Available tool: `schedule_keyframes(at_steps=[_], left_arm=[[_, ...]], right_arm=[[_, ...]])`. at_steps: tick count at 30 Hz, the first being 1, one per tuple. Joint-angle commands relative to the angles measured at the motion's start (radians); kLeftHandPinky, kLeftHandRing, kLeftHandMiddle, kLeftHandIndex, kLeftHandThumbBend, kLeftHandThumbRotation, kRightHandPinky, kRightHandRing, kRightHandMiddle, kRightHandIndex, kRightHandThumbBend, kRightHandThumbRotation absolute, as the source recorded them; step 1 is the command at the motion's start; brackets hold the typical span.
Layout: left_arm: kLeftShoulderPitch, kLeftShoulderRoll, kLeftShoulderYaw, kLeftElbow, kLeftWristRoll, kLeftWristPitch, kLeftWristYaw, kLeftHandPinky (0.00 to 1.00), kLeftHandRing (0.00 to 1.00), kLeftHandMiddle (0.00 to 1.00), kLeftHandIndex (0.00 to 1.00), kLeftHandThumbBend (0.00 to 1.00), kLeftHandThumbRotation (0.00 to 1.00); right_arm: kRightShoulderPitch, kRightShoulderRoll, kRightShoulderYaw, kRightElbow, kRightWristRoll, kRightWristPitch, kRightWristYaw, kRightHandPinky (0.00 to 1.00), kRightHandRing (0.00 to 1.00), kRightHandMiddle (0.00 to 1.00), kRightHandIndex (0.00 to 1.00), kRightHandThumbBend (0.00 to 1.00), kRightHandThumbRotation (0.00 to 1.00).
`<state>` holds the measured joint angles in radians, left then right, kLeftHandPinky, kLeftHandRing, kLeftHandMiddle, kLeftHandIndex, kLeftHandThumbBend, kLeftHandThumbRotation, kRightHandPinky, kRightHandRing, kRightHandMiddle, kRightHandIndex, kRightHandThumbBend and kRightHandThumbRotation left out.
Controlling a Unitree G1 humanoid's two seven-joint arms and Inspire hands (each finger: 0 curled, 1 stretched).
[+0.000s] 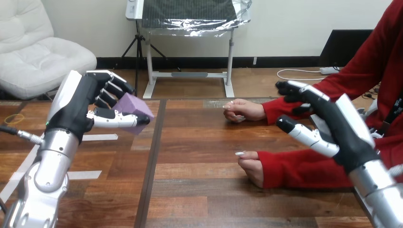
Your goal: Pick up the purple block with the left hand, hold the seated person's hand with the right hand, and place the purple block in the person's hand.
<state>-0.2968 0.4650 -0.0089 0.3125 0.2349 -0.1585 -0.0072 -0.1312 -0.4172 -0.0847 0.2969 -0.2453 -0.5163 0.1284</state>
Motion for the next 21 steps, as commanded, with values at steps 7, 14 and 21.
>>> schedule_keyframes(at_steps=[7, 14, 21], left_arm=[[0.030, -0.052, 0.058, -0.092, -0.068, -0.059, 0.021, 0.33, 0.38, 0.41, 0.42, 0.71, 0.00], [0.062, -0.077, 0.068, -0.117, -0.095, -0.060, 0.016, 0.34, 0.39, 0.41, 0.42, 0.70, 0.00], [0.090, -0.102, 0.079, -0.140, -0.127, -0.070, 0.010, 0.33, 0.38, 0.41, 0.42, 0.65, 0.00]], right_arm=[[-0.122, -0.104, 0.006, 0.078, -0.065, -0.022, -0.020, 0.65, 0.80, 0.85, 0.87, 0.91, 0.83], [-0.150, -0.155, 0.026, 0.126, -0.092, -0.018, 0.002, 0.63, 0.80, 0.86, 0.88, 0.92, 0.77], [-0.171, -0.193, 0.045, 0.183, -0.108, -0.021, 0.029, 0.64, 0.83, 0.88, 0.89, 0.95, 0.74]])
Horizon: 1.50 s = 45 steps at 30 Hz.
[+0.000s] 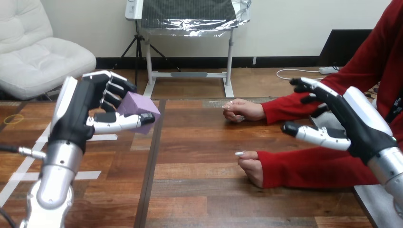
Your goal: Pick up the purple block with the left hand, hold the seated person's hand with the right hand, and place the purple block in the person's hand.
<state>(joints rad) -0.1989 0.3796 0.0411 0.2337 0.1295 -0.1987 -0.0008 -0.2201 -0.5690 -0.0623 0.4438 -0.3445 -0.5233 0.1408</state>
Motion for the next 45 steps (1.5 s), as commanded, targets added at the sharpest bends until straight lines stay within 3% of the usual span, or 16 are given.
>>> schedule_keyframes(at_steps=[1, 20, 32, 45], left_arm=[[-0.006, -0.018, 0.029, -0.064, -0.021, -0.029, 0.005, 0.33, 0.38, 0.41, 0.42, 0.65, 0.00], [0.010, -0.056, 0.038, -0.093, -0.024, 0.000, 0.015, 0.32, 0.38, 0.41, 0.42, 0.63, 0.00], [-0.008, -0.082, 0.026, -0.043, 0.001, -0.035, 0.063, 0.33, 0.38, 0.41, 0.42, 0.63, 0.00], [-0.036, -0.105, 0.022, 0.022, -0.023, -0.083, 0.049, 0.35, 0.39, 0.42, 0.42, 0.61, 0.00]], right_arm=[[-0.086, -0.045, 0.025, 0.044, -0.008, -0.015, 0.020, 0.64, 0.83, 0.88, 0.89, 0.96, 0.73], [-0.119, -0.070, 0.056, 0.159, 0.007, -0.011, 0.081, 0.65, 0.81, 0.87, 0.88, 0.95, 0.61], [-0.125, -0.069, 0.077, 0.182, 0.011, 0.017, 0.123, 0.65, 0.81, 0.86, 0.88, 0.94, 0.56], [-0.128, -0.067, 0.090, 0.181, 0.002, 0.056, 0.156, 0.67, 0.82, 0.86, 0.88, 1.00, 0.55]])
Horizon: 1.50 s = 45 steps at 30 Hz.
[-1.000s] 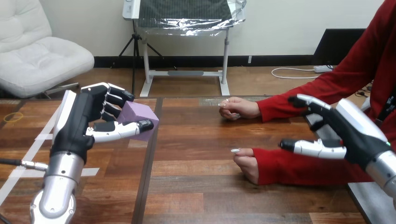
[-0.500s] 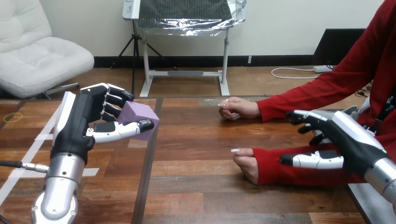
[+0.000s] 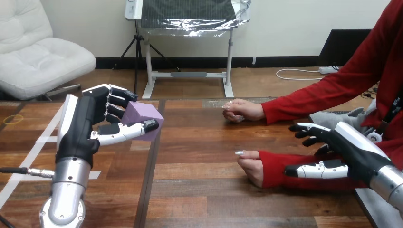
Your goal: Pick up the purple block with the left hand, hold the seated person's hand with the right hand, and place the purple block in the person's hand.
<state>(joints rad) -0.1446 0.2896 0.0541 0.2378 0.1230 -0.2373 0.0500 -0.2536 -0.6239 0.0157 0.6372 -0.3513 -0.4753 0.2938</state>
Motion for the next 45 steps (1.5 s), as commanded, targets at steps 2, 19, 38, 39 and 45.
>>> schedule_keyframes(at_steps=[2, 19, 38, 39, 45], left_arm=[[-0.093, -0.018, 0.009, 0.022, -0.021, -0.046, -0.005, 0.35, 0.39, 0.42, 0.42, 0.61, 0.00], [-0.105, -0.019, 0.008, 0.047, -0.009, -0.061, -0.016, 0.34, 0.39, 0.42, 0.42, 0.63, 0.00], [-0.097, -0.021, 0.017, 0.032, -0.023, -0.043, -0.032, 0.33, 0.38, 0.41, 0.42, 0.60, 0.00], [-0.096, -0.021, 0.018, 0.032, -0.025, -0.044, -0.033, 0.33, 0.38, 0.41, 0.42, 0.60, 0.00], [-0.092, -0.022, 0.021, 0.030, -0.033, -0.046, -0.038, 0.33, 0.38, 0.41, 0.42, 0.60, 0.00]], right_arm=[[-0.096, -0.013, 0.015, -0.013, 0.008, 0.014, 0.008, 0.67, 0.82, 0.86, 0.88, 1.00, 0.55], [-0.122, -0.037, 0.064, -0.018, -0.052, 0.063, 0.023, 0.74, 0.86, 0.88, 0.88, 1.00, 0.46], [-0.192, -0.043, 0.125, 0.079, -0.142, 0.020, -0.032, 0.92, 0.89, 0.89, 0.86, 1.00, 0.31], [-0.195, -0.042, 0.128, 0.083, -0.147, 0.019, -0.036, 0.92, 0.89, 0.89, 0.85, 1.00, 0.30], [-0.211, -0.042, 0.152, 0.096, -0.180, 0.032, -0.057, 0.90, 0.87, 0.87, 0.84, 1.00, 0.25]])
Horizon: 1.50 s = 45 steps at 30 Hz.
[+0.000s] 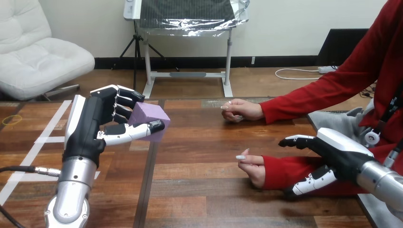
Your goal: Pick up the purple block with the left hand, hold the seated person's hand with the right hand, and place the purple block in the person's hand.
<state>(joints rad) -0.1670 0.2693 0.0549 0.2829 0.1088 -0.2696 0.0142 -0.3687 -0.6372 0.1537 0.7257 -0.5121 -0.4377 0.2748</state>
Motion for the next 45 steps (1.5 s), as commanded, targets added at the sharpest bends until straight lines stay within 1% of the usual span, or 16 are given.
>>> schedule_keyframes(at_steps=[1, 7, 11, 19, 29, 33, 43, 45], left_arm=[[-0.069, -0.001, 0.020, -0.015, -0.019, -0.013, -0.002, 0.33, 0.38, 0.41, 0.42, 0.60, 0.00], [-0.063, 0.001, 0.019, -0.025, -0.012, -0.012, 0.001, 0.34, 0.39, 0.42, 0.42, 0.59, 0.00], [-0.060, 0.001, 0.020, -0.027, -0.012, -0.013, 0.002, 0.34, 0.39, 0.42, 0.42, 0.59, 0.00], [-0.056, 0.000, 0.020, -0.030, -0.010, -0.009, 0.004, 0.34, 0.39, 0.42, 0.42, 0.59, 0.00], [-0.055, 0.000, 0.024, -0.024, -0.016, -0.018, 0.001, 0.34, 0.39, 0.42, 0.42, 0.59, 0.00], [-0.054, 0.001, 0.026, -0.025, -0.014, -0.015, 0.003, 0.34, 0.39, 0.42, 0.42, 0.59, 0.00], [-0.049, 0.000, 0.029, -0.039, -0.012, -0.002, 0.009, 0.34, 0.39, 0.42, 0.42, 0.60, 0.00], [-0.048, 0.000, 0.029, -0.039, -0.010, -0.007, 0.010, 0.34, 0.40, 0.42, 0.42, 0.60, 0.00]], right_arm=[[-0.097, -0.028, 0.017, 0.008, -0.023, -0.004, -0.041, 0.90, 0.87, 0.87, 0.84, 1.00, 0.25], [-0.113, -0.024, 0.036, 0.033, -0.053, -0.005, -0.069, 0.87, 0.85, 0.85, 0.82, 1.00, 0.20], [-0.126, -0.021, 0.053, 0.051, -0.077, -0.010, -0.096, 0.86, 0.84, 0.84, 0.81, 1.00, 0.18], [-0.145, -0.015, 0.077, 0.082, -0.103, -0.012, -0.124, 0.82, 0.81, 0.81, 0.78, 1.00, 0.16], [-0.173, -0.002, 0.102, 0.108, -0.115, 0.026, -0.114, 0.72, 0.78, 0.78, 0.76, 1.00, 0.16], [-0.182, 0.001, 0.111, 0.114, -0.123, 0.040, -0.114, 0.67, 0.75, 0.77, 0.74, 1.00, 0.15], [-0.200, -0.002, 0.136, 0.135, -0.130, 0.050, -0.116, 0.61, 0.70, 0.72, 0.71, 1.00, 0.16], [-0.203, -0.001, 0.139, 0.137, -0.129, 0.057, -0.111, 0.60, 0.70, 0.72, 0.71, 1.00, 0.16]])
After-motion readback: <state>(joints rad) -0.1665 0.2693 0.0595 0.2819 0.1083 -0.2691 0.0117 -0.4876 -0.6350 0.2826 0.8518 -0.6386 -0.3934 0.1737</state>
